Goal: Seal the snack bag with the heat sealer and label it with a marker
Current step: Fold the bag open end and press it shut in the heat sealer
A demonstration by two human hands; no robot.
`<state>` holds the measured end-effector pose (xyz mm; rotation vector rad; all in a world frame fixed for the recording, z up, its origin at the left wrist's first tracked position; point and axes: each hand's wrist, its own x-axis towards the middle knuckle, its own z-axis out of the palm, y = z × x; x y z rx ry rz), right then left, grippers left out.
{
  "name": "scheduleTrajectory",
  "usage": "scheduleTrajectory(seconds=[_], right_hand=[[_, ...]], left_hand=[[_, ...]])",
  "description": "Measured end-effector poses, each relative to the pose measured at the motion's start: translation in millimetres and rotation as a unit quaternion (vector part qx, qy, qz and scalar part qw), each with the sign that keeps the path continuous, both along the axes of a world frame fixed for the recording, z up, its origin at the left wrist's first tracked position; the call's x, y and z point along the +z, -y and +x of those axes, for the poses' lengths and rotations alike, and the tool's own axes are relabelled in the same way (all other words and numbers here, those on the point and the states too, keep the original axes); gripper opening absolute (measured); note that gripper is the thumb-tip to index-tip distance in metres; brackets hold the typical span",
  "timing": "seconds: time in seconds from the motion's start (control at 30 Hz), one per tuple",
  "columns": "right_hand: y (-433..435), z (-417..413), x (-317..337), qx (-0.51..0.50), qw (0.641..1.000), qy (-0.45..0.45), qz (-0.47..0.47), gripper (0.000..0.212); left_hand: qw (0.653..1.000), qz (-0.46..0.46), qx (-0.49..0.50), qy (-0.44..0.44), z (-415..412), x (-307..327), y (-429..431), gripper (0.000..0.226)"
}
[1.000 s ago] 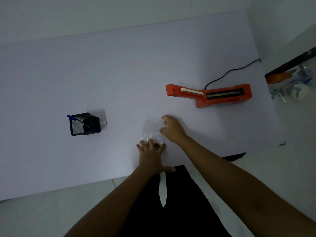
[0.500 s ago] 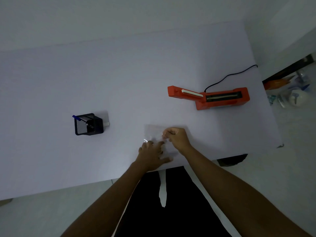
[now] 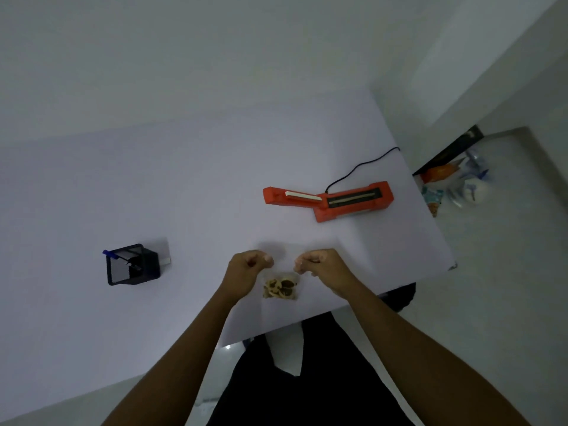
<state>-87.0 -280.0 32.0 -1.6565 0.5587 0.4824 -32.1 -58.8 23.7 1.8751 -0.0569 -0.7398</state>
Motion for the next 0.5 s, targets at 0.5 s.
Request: scheduleTrajectory(seconds=[0.5], right_hand=[[176.1,24.3,13.9,-0.053,0.998,-0.013,0.020,0.026]], left_hand=[[0.976,-0.106,0.089,-0.167,23.4,5.3,191.3,0.023]])
